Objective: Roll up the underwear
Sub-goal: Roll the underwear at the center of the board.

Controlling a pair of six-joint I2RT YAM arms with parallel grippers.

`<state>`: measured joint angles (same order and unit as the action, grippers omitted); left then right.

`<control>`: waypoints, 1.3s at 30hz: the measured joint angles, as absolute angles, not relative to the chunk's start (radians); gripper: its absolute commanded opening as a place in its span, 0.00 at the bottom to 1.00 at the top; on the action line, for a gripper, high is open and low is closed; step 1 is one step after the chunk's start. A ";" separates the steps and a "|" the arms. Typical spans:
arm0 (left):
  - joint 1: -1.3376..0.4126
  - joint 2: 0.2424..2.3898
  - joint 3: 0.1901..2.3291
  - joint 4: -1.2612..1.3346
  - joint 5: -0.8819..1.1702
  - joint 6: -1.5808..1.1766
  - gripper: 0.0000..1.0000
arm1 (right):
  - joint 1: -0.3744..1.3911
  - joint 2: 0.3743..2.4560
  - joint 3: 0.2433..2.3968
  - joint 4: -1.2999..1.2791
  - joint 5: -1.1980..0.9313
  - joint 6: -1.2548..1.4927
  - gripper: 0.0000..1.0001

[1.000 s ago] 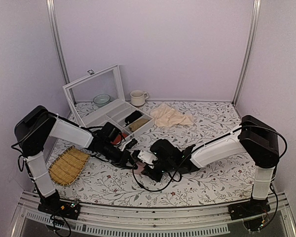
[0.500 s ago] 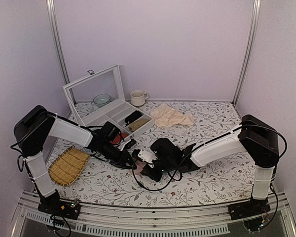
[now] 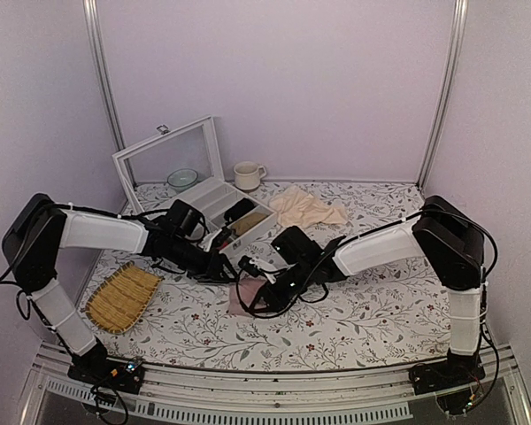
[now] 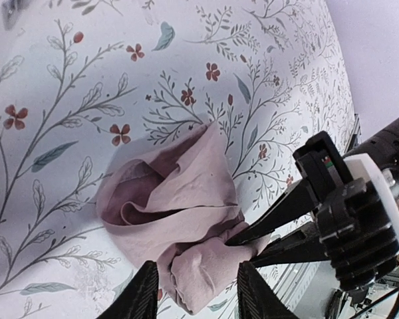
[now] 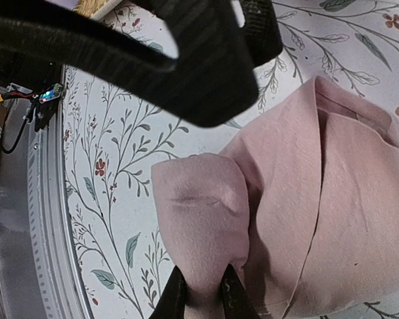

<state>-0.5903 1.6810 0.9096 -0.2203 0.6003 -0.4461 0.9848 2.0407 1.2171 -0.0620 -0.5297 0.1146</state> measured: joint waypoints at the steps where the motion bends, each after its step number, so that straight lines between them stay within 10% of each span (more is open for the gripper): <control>1: -0.590 1.676 0.902 -0.219 0.598 -0.450 0.40 | 0.979 2.055 1.237 -0.075 -0.552 0.121 0.00; 39: -0.624 1.660 0.611 0.139 0.602 -0.607 0.41 | 0.842 2.318 1.541 -0.349 -1.005 0.396 0.00</control>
